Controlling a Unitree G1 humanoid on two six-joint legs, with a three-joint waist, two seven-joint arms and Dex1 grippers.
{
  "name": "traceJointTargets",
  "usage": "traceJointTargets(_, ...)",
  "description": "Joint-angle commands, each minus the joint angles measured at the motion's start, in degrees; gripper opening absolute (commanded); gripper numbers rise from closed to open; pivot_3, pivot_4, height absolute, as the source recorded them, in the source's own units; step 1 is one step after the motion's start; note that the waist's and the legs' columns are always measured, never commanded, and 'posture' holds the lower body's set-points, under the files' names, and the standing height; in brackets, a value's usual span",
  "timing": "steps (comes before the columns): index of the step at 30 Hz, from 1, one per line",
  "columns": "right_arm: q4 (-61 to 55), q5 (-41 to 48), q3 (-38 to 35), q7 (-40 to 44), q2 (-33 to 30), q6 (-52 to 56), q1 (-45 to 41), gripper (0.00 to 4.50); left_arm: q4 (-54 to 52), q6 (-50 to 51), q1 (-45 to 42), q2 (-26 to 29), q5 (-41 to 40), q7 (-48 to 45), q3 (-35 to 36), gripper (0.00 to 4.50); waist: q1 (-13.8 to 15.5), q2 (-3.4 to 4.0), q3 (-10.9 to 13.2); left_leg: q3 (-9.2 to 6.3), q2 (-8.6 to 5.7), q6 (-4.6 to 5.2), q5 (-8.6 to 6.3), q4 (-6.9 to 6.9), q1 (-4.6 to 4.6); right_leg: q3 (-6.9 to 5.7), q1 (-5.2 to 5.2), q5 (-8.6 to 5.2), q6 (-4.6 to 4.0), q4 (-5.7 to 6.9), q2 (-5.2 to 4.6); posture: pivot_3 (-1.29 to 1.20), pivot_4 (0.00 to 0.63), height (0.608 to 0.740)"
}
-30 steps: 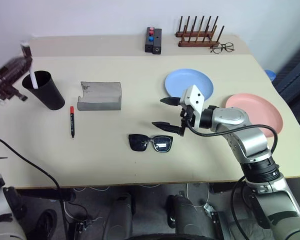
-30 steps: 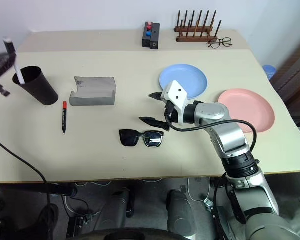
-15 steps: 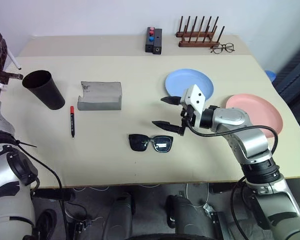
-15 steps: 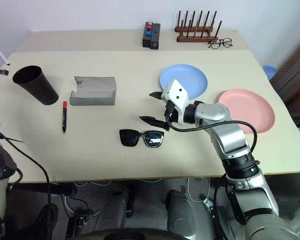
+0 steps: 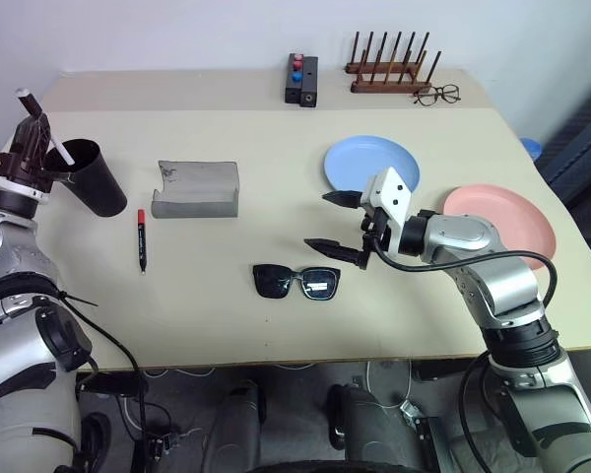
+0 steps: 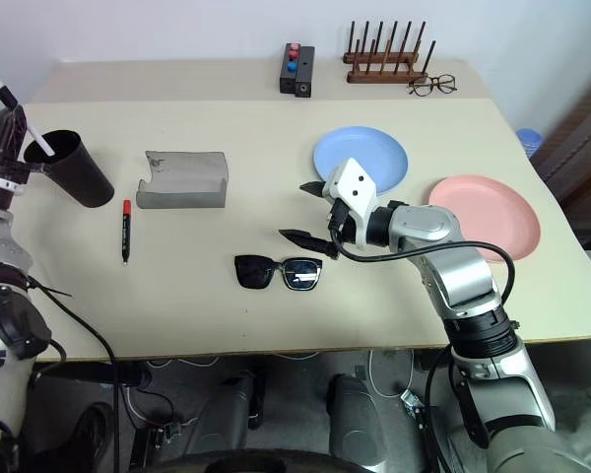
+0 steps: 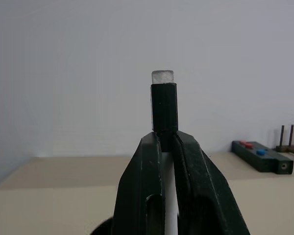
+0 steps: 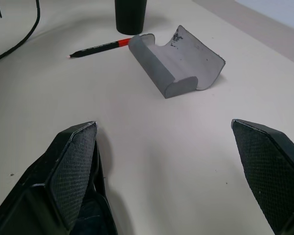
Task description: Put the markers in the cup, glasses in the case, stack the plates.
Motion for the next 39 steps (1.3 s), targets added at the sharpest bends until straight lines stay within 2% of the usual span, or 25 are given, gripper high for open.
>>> traceJointTargets(1,-2.7,0.9,-1.8,-0.2,-0.7,0.1,-0.2,4.5,-0.5,-1.6,0.6,0.2,0.0,1.1,0.5,0.1,0.0,0.0,0.0,0.0,0.0,0.0,0.0,0.0,0.0,0.0,0.0,0.0,0.0,0.0,0.0,0.0,0.15,0.74)
traceJointTargets(2,-2.8,0.9,-1.8,-0.2,-0.7,0.1,-0.1,4.5,-0.5,-1.2,0.7,0.1,-0.3,0.6,0.5,0.1,0.0,0.0,0.0,0.0,0.0,0.0,0.0,0.0,0.0,0.0,0.0,0.0,0.0,0.0,0.0,0.0,0.15,0.74)
traceJointTargets(5,-2.9,0.9,-1.9,-0.2,-0.8,0.2,-0.1,4.5,-0.5,0.3,0.5,-0.1,-2.0,-0.3,1.8,1.16,0.0,-0.01,0.0,0.0,0.0,0.0,0.0,0.01,0.0,0.0,0.01,0.0,0.0,0.0,0.0,0.0,0.15,0.74)
traceJointTargets(11,-3.1,0.9,-1.9,-0.4,-0.8,0.3,-0.1,4.5,-1.0,-0.5,0.3,0.1,-1.5,-0.7,1.2,4.16,0.0,-0.01,0.0,0.0,0.0,0.0,0.0,0.01,0.0,0.0,0.01,0.0,0.0,0.0,0.0,0.0,0.15,0.74)
traceJointTargets(12,-3.1,0.8,-1.8,-0.4,-0.8,0.3,0.0,4.5,-1.3,-0.3,0.0,0.1,-1.8,-1.4,1.3,4.48,0.0,0.0,0.0,0.0,0.0,0.0,0.0,0.01,0.0,0.0,0.01,0.0,0.0,0.0,0.0,0.0,0.15,0.74)
traceJointTargets(20,-2.6,0.7,-1.5,-0.4,-0.5,-0.1,-0.1,4.5,-4.1,2.1,0.0,0.3,-1.5,-3.8,-0.4,4.48,0.0,-0.01,0.0,0.0,0.0,0.0,0.0,0.01,0.0,0.0,0.01,0.0,0.0,0.0,0.0,0.0,0.15,0.74)
traceJointTargets(23,-2.7,0.6,-1.4,-0.5,-0.5,-0.3,0.1,4.5,-8.2,7.6,1.1,0.4,-0.2,-2.0,-2.7,4.48,0.0,-0.01,0.0,-0.01,0.0,0.0,0.0,0.02,0.0,0.0,0.02,0.0,0.0,0.0,0.0,0.0,0.15,0.74)
traceJointTargets(26,-2.4,0.5,-1.7,-0.6,-0.6,-0.6,0.4,4.5,-24.8,20.2,6.6,0.0,-1.9,0.3,-5.1,4.48,-0.1,-0.01,0.0,-0.01,0.0,0.0,0.0,0.02,0.0,0.01,0.02,0.0,0.0,0.0,0.0,0.0,0.15,0.74)
traceJointTargets(32,-0.3,0.1,-1.9,0.3,-1.0,-2.1,-0.4,4.5,-63.3,54.3,19.4,2.1,-4.5,17.3,-8.7,4.48,-0.2,0.0,0.0,-0.06,0.02,-0.01,0.0,0.0,0.01,0.04,0.02,0.0,-0.01,0.04,0.0,0.0,0.15,0.74)
traceJointTargets(35,2.2,-0.1,-2.5,2.4,-2.2,-4.1,-1.9,4.5,-71.2,68.7,22.3,4.4,-7.0,21.4,-7.8,4.48,-0.2,0.01,0.0,-0.05,0.02,-0.02,0.0,0.0,0.06,0.05,0.03,0.0,-0.02,0.04,0.01,0.0,0.15,0.74)
traceJointTargets(39,5.6,2.9,-5.4,6.3,-3.9,-5.0,-4.7,4.5,-78.2,85.3,22.5,2.9,-9.9,30.8,-5.0,4.48,0.0,0.0,0.0,-0.07,0.01,-0.02,0.01,0.01,0.07,0.04,0.06,-0.01,-0.02,0.03,0.01,0.0,0.15,0.74)
